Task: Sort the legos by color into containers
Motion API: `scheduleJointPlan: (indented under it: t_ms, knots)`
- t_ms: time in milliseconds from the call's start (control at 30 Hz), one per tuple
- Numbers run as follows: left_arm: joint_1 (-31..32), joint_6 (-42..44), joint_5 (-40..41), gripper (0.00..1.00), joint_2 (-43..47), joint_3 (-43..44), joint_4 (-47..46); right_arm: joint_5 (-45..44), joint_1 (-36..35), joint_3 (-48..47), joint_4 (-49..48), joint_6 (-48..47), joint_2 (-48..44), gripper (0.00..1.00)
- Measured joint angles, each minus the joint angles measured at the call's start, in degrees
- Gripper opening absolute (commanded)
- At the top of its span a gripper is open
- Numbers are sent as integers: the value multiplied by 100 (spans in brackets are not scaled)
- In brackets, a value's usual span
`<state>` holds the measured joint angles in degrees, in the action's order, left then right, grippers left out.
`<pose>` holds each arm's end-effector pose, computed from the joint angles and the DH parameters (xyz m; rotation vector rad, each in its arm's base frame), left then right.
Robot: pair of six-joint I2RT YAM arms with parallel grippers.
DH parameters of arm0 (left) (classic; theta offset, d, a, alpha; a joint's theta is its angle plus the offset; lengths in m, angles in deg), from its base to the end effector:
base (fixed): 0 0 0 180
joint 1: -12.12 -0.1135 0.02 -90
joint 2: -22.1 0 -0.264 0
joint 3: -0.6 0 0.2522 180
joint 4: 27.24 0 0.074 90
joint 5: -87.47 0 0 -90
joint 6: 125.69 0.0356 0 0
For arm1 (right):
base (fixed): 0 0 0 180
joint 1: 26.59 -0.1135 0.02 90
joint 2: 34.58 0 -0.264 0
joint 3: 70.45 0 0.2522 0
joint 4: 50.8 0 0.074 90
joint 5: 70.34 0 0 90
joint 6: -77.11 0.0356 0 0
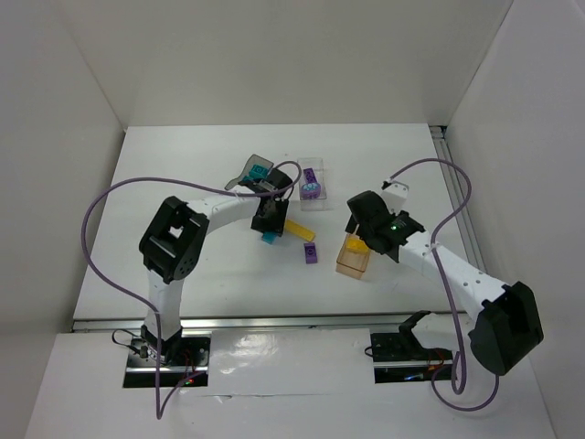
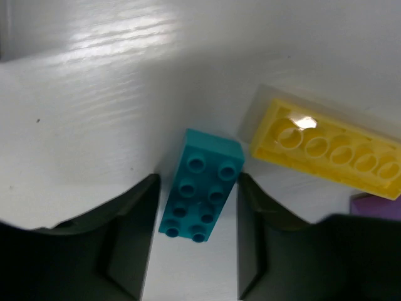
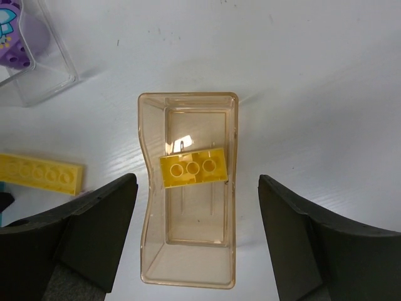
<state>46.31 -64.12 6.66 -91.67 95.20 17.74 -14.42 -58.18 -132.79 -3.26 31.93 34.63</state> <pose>0.3442 -0.2269 0.1741 0.0850 2.6705 -0.1352 0.2123 0.1071 0.2460 0.4898 2.2593 -0.0974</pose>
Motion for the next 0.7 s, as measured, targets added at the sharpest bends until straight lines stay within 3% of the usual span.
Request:
scheduleJointPlan:
  t_ms: [100, 167, 500, 700]
  knots:
    - [-2, -7, 28, 32, -175, 208, -22, 0, 2, -28, 142, -26, -149, 85]
    - [0, 15, 74, 26, -175, 245, 17, 26, 2, -35, 210, -92, -170, 85]
    - [-424, 280, 341, 25, -33, 1432, 977, 1029, -317, -479, -162, -1370, 22, 85]
    - [-1189, 321, 533, 25, -136, 2610, 1351, 1692, -796, -1425, -584, -2304, 1189, 88]
